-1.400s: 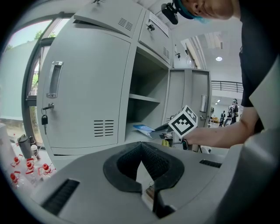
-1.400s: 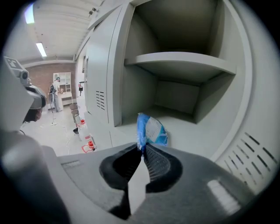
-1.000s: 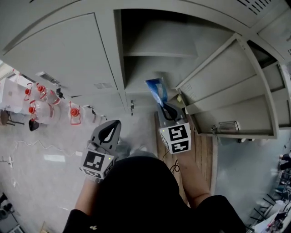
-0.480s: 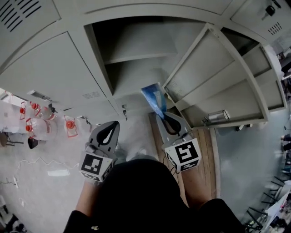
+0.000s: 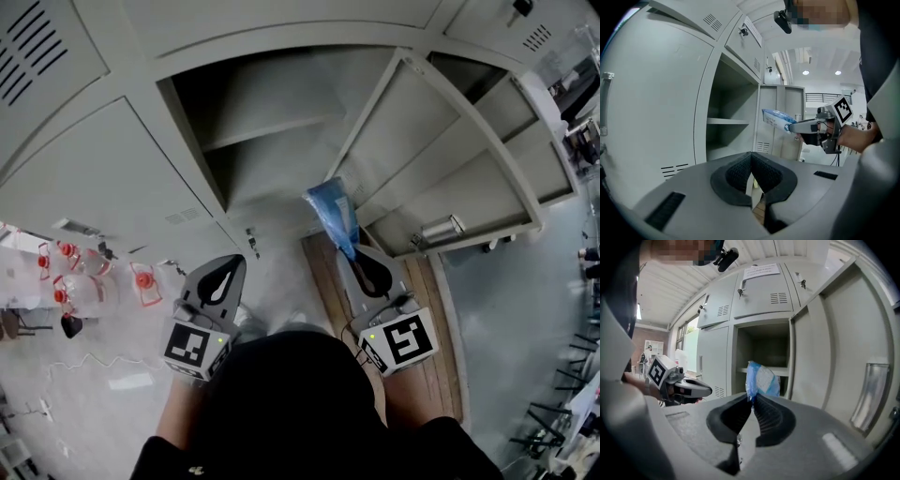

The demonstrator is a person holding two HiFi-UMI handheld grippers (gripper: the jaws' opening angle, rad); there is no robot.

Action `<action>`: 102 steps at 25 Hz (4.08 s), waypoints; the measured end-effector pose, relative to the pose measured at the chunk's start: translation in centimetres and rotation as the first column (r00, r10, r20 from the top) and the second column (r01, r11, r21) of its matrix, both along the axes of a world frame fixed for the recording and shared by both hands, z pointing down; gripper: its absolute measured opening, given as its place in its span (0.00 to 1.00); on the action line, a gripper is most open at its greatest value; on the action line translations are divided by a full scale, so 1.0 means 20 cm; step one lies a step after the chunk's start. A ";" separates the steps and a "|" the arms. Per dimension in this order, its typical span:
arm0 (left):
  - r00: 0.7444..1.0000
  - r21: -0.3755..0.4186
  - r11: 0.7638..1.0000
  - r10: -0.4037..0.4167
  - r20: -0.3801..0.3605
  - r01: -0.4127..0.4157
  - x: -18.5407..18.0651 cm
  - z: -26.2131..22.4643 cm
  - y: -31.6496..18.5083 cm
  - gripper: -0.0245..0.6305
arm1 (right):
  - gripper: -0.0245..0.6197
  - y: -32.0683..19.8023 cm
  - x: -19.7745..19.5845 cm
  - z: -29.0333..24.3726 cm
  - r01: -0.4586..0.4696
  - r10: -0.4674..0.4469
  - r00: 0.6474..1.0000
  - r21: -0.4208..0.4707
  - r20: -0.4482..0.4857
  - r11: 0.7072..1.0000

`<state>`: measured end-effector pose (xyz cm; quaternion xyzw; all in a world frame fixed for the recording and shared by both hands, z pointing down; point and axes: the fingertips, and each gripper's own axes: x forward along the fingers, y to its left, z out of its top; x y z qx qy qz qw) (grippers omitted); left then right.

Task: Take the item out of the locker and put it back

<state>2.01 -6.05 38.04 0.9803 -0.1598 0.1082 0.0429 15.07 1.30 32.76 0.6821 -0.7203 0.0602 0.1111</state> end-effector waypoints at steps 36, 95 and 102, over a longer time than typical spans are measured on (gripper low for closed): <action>0.990 -0.030 0.990 -0.139 0.024 0.140 -0.25 0.04 -0.06 0.05 | 0.07 -0.20 -0.05 0.06 0.061 -0.063 0.997 -0.033 -0.053 0.998; 0.868 -0.022 0.871 -0.487 0.097 0.491 -0.74 0.16 -0.15 0.05 | 0.15 -1.27 -0.14 1.02 0.173 -0.304 0.916 -0.425 -0.262 0.889; 0.865 -0.021 0.868 -0.493 0.094 0.497 -0.74 0.16 -0.16 0.05 | 0.18 -1.36 -0.13 1.01 0.176 -0.303 0.920 -0.432 -0.246 0.885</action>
